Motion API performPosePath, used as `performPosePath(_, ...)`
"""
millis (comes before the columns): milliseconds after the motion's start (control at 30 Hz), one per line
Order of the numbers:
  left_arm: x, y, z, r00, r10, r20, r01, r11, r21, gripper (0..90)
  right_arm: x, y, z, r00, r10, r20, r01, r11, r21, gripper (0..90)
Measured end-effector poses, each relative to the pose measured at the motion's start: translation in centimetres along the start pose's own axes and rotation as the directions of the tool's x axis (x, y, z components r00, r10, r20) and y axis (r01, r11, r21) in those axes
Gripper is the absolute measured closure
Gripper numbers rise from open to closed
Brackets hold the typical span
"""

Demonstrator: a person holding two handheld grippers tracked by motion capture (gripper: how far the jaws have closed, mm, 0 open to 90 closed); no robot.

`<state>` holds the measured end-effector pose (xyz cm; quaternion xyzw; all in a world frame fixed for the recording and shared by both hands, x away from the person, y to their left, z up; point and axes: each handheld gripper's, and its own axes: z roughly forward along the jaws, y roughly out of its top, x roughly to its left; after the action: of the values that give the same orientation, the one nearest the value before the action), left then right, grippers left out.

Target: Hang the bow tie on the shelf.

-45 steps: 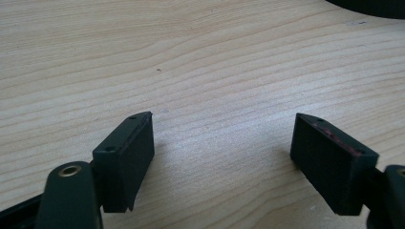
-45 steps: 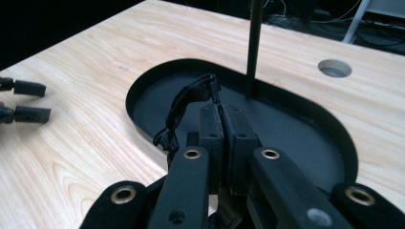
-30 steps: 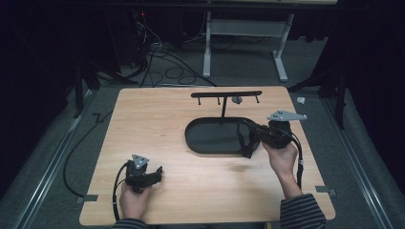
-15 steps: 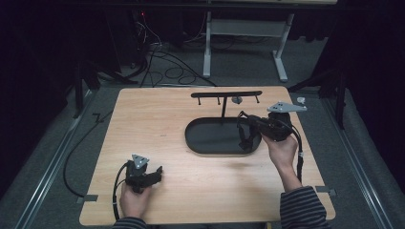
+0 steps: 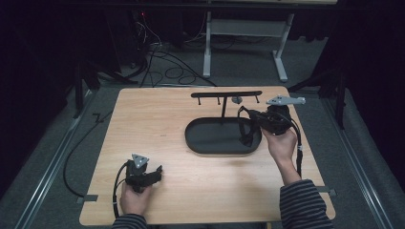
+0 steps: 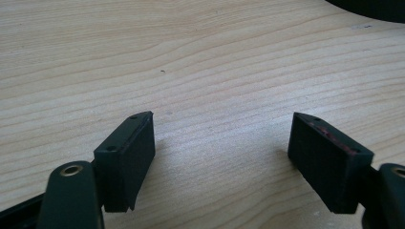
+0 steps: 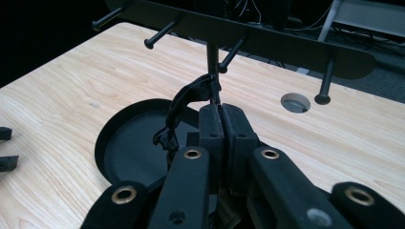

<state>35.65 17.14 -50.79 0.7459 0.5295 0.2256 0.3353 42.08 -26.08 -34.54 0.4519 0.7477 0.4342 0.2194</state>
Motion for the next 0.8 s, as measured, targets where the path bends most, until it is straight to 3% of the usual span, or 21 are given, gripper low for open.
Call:
performPosePath(467, 0.0, 0.0, 0.0, 1.0, 0.0, -0.001, 0.0, 1.0, 0.002, 24.5, -0.7, 1.0, -0.2, 0.9997, 0.01, 0.024, -0.01, 0.9998, -0.015, 89.6)
performPosePath(800, 0.1, 0.0, 0.0, 1.0, -0.001, 0.001, 0.001, 1.0, 0.002, 24.5, -0.4, 1.8, 1.7, 0.9996, 0.004, 0.028, -0.003, 0.9999, -0.015, 89.6)
